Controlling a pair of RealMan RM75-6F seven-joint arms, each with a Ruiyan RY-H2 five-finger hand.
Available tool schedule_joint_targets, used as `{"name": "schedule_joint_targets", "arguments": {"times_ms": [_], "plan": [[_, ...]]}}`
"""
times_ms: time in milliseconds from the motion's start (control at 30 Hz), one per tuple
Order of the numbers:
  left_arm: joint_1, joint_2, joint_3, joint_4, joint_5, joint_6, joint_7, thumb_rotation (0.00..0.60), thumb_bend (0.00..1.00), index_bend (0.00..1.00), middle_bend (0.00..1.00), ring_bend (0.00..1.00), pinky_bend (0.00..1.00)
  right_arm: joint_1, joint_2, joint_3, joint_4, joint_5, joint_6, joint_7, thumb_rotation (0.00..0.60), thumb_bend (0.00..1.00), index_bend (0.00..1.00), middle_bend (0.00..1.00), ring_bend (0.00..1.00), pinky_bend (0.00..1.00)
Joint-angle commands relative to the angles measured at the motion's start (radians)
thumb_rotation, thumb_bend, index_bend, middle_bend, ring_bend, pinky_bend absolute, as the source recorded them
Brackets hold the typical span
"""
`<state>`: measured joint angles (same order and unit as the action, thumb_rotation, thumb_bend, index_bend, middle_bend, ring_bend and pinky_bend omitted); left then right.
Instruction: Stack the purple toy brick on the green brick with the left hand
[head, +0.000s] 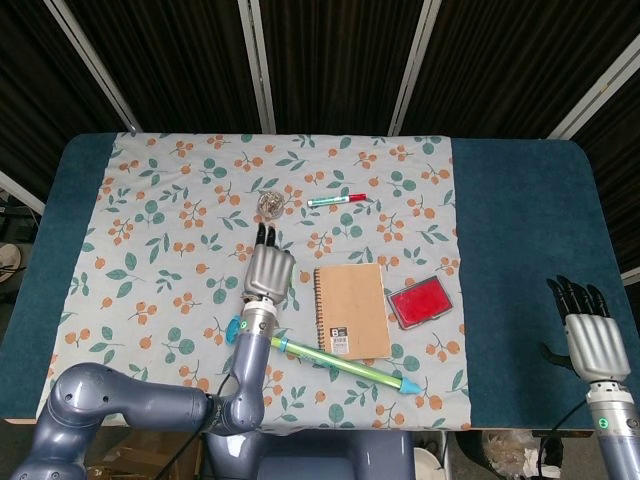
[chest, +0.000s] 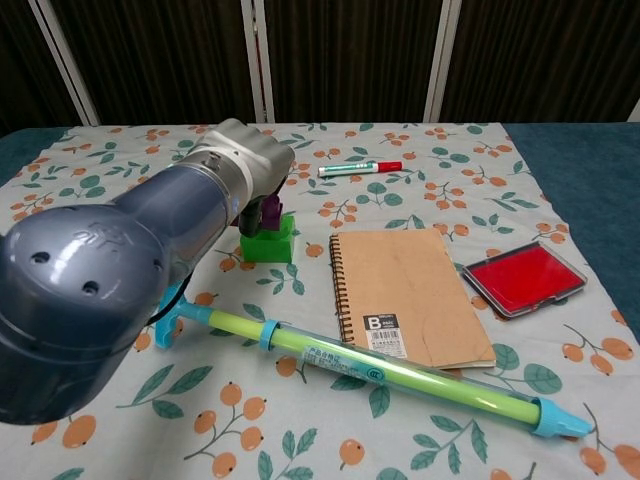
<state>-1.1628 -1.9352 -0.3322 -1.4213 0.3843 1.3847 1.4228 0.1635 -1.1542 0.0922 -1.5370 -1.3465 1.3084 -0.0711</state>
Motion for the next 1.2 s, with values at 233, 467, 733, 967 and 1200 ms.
{"name": "schedule_joint_targets", "arguments": {"times_ms": [233,467,733,967,1200], "plan": [[-0.012,-0.024,-0.006,0.037,0.004,-0.007,0.005,0.600,0.39,0.52,0.50,0.08,0.00,0.002,-0.001,0.002,0.002,0.005,-0.004,-0.001,0.600,0.22,0.03,0.06,0.10,0.00],[-0.018,-0.039,-0.004,0.063,0.008,-0.017,0.012,0.600,0.39,0.52,0.50,0.08,0.00,0.003,-0.001,0.003,0.002,0.009,-0.006,-0.003,0.600,0.22,0.03,0.06,0.10,0.00],[-0.016,-0.062,0.006,0.098,0.013,-0.032,0.012,0.600,0.39,0.53,0.50,0.08,0.00,0.002,0.001,0.002,0.003,0.009,-0.006,-0.001,0.600,0.22,0.03,0.06,0.10,0.00],[-0.009,-0.075,0.015,0.126,0.019,-0.042,0.011,0.600,0.39,0.53,0.50,0.08,0.00,0.002,0.001,0.005,0.002,0.012,-0.005,-0.001,0.600,0.22,0.03,0.06,0.10,0.00],[0.004,-0.087,0.036,0.154,0.032,-0.052,0.014,0.600,0.39,0.53,0.50,0.08,0.00,0.003,0.001,0.004,0.000,0.013,-0.005,-0.006,0.600,0.22,0.03,0.06,0.10,0.00]]}}
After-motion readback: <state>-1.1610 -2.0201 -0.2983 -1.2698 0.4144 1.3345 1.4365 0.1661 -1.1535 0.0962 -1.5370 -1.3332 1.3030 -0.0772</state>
